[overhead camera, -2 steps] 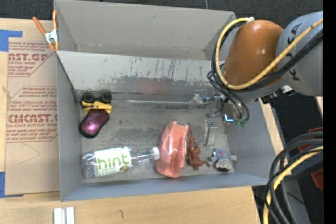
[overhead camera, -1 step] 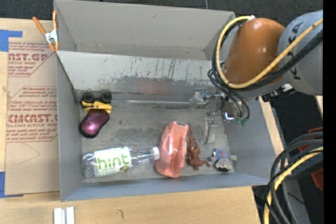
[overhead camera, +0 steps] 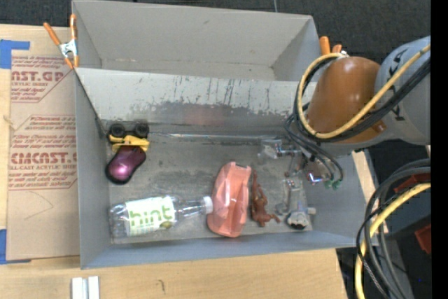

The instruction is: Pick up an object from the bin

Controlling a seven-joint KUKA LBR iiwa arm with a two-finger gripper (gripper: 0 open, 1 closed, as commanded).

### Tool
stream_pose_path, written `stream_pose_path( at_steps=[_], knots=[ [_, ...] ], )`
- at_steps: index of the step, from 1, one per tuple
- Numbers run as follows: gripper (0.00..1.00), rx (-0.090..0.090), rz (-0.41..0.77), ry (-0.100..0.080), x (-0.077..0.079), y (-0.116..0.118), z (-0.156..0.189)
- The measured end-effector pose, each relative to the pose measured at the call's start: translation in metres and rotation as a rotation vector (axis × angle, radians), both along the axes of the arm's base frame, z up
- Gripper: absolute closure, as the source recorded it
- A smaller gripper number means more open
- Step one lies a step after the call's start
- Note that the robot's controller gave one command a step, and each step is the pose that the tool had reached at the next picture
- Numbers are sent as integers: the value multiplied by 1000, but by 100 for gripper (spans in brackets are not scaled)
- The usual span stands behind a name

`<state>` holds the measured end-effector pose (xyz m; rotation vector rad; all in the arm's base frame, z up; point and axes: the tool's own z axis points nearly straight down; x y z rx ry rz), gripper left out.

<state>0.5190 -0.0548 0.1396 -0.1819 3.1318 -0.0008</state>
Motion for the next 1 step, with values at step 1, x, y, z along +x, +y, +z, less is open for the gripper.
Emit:
stream_pose_path(
  at_steps=[1],
  knots=[
    [0,-1,237,3,33,59,-11]
  ],
)
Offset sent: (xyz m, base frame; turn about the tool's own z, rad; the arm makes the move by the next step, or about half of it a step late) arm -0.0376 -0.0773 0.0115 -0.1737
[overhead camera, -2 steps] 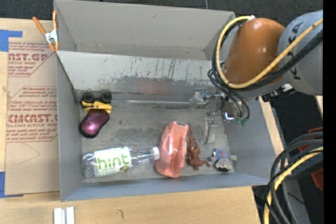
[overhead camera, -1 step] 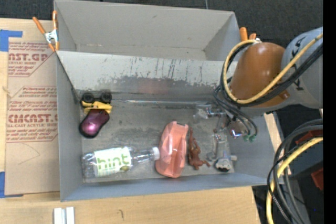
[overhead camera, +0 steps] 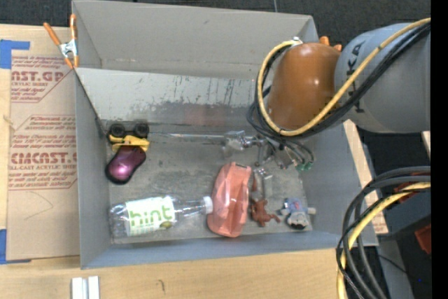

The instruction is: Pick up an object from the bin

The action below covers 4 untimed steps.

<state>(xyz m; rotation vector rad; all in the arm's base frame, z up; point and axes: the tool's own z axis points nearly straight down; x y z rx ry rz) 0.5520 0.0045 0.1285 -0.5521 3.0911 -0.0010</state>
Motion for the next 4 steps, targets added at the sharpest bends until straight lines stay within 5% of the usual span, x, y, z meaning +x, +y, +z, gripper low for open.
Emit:
stream_pose_path(
  at_steps=[1,2,3,4],
  knots=[
    [0,3,-7,0,-29,-46,10],
    [0,-7,258,-20,-9,-26,-23],
    [100,-3,246,-10,-64,-110,-58],
    [100,-2,249,-11,-64,-109,-57]
  ],
)
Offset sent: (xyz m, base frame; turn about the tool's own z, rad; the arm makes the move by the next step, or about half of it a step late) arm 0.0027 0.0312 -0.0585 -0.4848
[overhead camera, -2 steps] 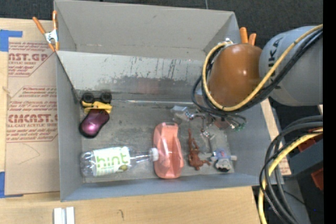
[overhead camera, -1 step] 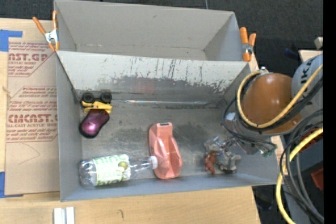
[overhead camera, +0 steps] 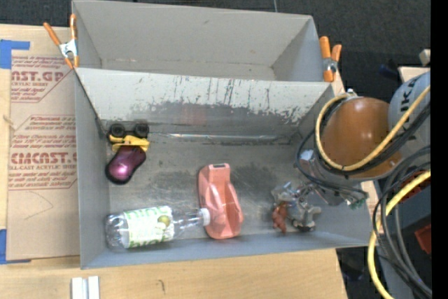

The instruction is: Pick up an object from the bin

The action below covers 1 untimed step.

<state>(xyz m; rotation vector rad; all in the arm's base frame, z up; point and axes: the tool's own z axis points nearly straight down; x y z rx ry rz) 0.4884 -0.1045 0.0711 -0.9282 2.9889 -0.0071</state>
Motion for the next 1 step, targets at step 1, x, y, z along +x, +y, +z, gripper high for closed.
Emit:
stream_pose_path(
  at_steps=[1],
  knots=[
    [100,1,0,4,-1,0,3]
  ],
)
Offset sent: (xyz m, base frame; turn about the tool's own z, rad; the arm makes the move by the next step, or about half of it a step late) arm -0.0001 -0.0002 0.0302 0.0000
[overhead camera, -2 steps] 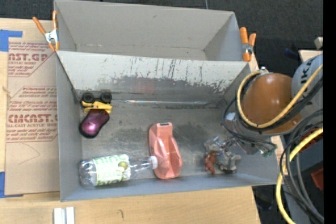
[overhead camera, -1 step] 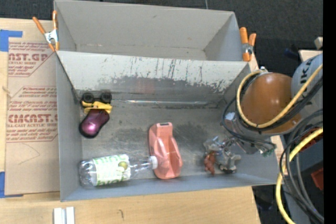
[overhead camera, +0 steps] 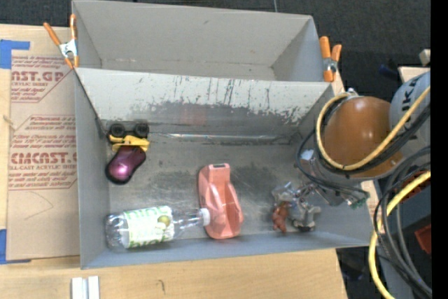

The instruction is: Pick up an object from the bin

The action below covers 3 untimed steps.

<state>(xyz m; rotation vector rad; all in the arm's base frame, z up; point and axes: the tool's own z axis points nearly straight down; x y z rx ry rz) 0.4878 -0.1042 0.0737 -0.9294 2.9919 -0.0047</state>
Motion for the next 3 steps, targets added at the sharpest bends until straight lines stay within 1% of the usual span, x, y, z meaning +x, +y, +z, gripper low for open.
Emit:
stream_pose_path(
  at_steps=[2,3],
  knots=[
    [100,0,-1,1,1,0,19],
    [100,0,-1,1,1,1,23]
  ],
)
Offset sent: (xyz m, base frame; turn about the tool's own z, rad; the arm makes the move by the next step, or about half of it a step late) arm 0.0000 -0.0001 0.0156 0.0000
